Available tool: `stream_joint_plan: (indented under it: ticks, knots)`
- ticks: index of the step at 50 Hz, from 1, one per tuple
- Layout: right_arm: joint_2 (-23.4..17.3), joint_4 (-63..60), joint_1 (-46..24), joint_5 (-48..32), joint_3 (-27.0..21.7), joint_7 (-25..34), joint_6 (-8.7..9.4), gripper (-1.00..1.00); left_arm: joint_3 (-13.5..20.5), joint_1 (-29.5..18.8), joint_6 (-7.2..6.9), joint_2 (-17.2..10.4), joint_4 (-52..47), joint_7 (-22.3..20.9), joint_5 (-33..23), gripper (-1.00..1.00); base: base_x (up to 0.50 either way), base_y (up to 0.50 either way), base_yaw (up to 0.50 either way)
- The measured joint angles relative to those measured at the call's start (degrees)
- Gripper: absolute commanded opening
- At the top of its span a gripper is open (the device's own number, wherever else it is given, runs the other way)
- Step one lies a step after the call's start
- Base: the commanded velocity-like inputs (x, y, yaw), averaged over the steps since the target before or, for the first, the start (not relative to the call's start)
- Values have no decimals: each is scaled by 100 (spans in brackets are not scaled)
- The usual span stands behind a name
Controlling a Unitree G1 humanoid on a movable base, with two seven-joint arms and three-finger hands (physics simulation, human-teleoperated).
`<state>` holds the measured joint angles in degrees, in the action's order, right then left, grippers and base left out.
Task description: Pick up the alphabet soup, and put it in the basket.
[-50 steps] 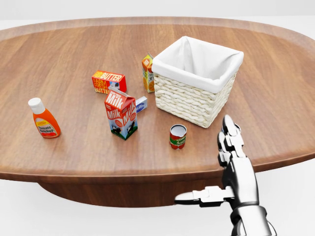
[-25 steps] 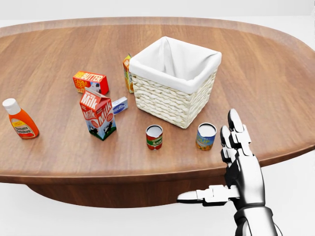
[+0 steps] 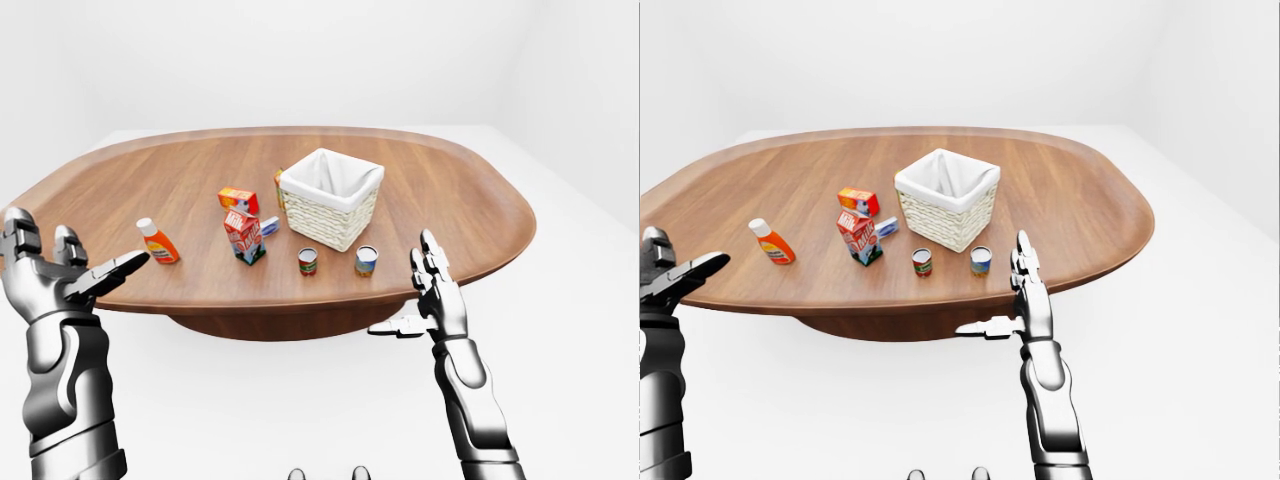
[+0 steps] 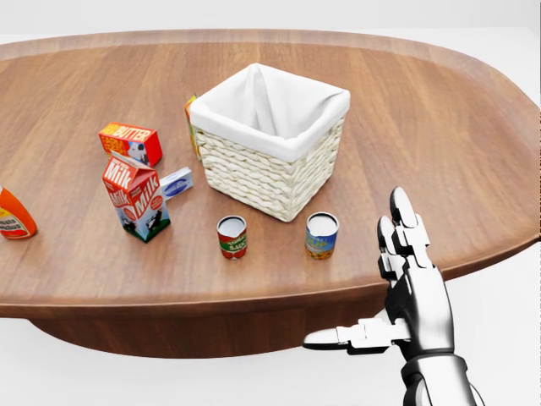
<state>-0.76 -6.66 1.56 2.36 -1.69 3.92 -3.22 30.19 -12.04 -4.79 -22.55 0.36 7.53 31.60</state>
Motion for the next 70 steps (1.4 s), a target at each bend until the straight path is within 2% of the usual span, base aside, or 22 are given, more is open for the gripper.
stream_joint_plan:
  ticks: [18, 27, 70]
  knots:
    - [-13, 122, -59, 3, -22, -12, -47, 100, 11, 28, -21, 0, -74, 27, 0, 100, 0, -11, 0]
    - [-16, 105, -48, -57, -7, -29, 6, 100, 19, 33, -21, 4, -86, 20, -2, 100, 0, 0, 0]
    - [-10, 164, -34, -88, -3, -27, 124, 100, 7, 24, -21, -5, -63, 26, -14, 100, 21, 0, 0]
